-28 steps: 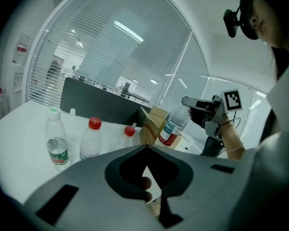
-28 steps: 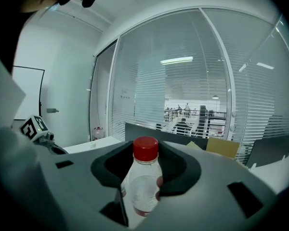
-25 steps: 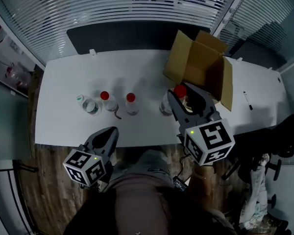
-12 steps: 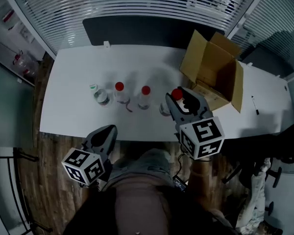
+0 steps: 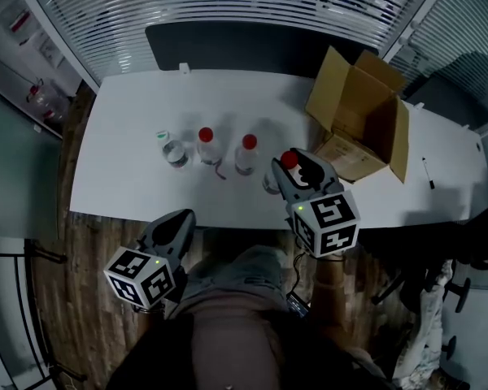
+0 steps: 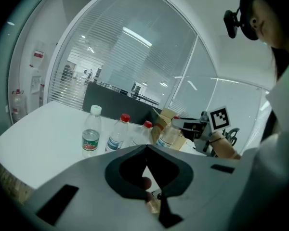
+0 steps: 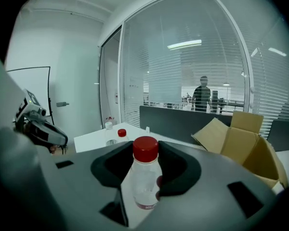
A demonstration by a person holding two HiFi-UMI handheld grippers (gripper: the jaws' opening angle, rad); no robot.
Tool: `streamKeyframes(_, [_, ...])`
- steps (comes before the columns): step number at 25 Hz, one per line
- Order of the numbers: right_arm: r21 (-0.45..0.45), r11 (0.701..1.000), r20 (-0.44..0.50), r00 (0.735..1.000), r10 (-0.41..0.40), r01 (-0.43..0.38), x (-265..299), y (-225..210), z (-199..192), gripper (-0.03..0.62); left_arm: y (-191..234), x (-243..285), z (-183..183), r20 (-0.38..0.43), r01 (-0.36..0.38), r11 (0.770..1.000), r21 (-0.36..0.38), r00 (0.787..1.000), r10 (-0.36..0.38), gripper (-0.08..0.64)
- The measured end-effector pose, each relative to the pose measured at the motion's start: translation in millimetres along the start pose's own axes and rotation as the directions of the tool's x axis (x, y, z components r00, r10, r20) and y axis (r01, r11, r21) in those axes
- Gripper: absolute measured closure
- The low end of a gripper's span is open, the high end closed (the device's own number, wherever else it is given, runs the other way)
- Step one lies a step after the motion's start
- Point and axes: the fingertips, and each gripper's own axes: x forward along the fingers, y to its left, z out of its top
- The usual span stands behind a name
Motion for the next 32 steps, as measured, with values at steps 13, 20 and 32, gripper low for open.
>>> streamKeyframes(13, [0.012, 1.0, -0.038, 0.999, 0.012, -0.011, 10, 12, -30, 0.419, 1, -19, -10, 0.001, -0.029, 1.0, 0.011, 1.0, 0.029, 0.551])
streamKeyframes(20, [0.018, 1.0, -0.056, 0.998, 0.016, -0.015, 15, 17, -41, 0.419, 2, -24, -13, -0.005, -0.036, 0.999, 0.02, 0.999, 0.036, 0.551])
streamKeyframes(32, [0.018, 1.0, -0.089, 0.996, 0.012, -0.01, 17, 20, -57, 0.419, -2, -23, -13, -0.014, -0.017, 0.999, 0.03, 1.0, 0.018, 0.551])
